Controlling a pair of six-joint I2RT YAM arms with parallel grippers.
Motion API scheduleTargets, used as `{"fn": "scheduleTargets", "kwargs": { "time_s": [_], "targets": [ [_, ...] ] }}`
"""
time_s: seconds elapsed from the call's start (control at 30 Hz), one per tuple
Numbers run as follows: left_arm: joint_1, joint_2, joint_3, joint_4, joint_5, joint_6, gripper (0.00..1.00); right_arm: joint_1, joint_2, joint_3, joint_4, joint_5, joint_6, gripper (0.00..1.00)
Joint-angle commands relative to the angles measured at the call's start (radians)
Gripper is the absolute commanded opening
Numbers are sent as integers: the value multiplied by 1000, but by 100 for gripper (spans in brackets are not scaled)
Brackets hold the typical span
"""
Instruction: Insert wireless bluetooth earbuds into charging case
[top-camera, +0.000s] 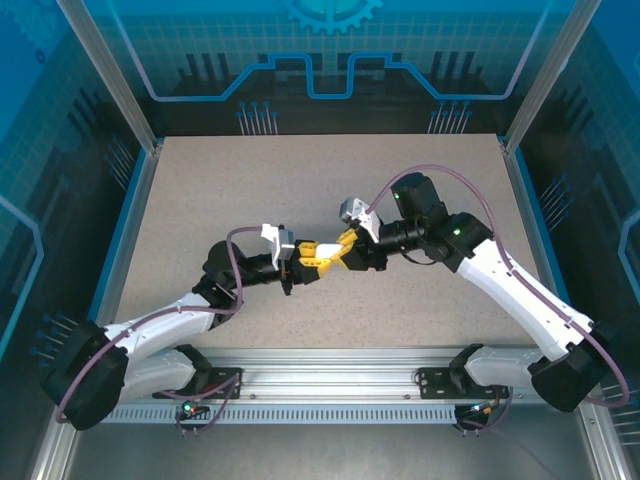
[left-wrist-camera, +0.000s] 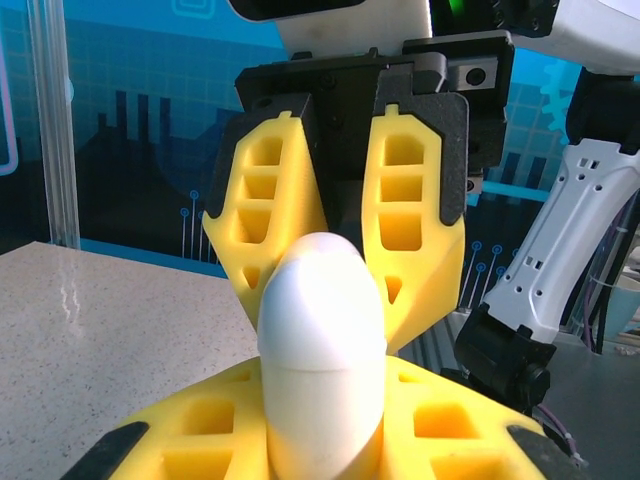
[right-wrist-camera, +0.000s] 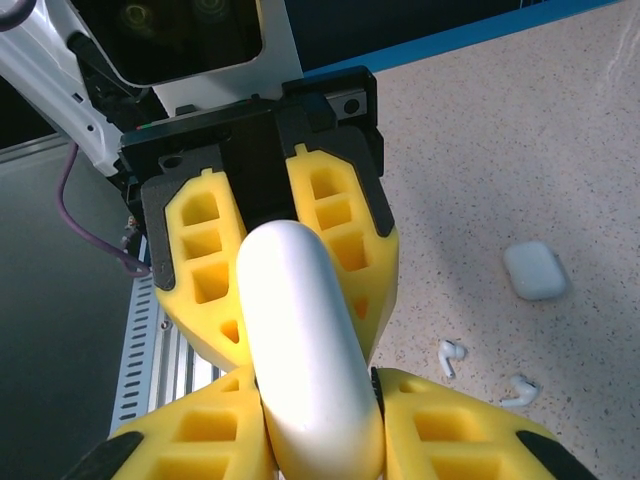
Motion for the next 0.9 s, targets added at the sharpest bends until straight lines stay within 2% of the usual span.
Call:
{"fn": "scheduleTargets", "kwargs": {
  "time_s": [0.0,0.13,0.37,0.53,0.67,0.87],
  "targets": [
    [-6,-18,14,16,-16,12,29,-6,-35,-11,18,-20,43,16],
    [-7,-36,-3,1,-47,40,52,-19,-58,-39,36,19,85,16],
    [-7,-156,-62,-101,-169,135,74,-61,-67,-143,52,144,187,20],
    [-7,-291,-78,-258,-303,205,82,-96,4,-226,45,212,273,20],
    [-7,-360,-76,-362,-411,241,89,-108,134,-252,26,221,318,20],
    [-6,-378,-65,-422,-483,237,99,-115,342,-240,27,200,361,22]
  ]
}}
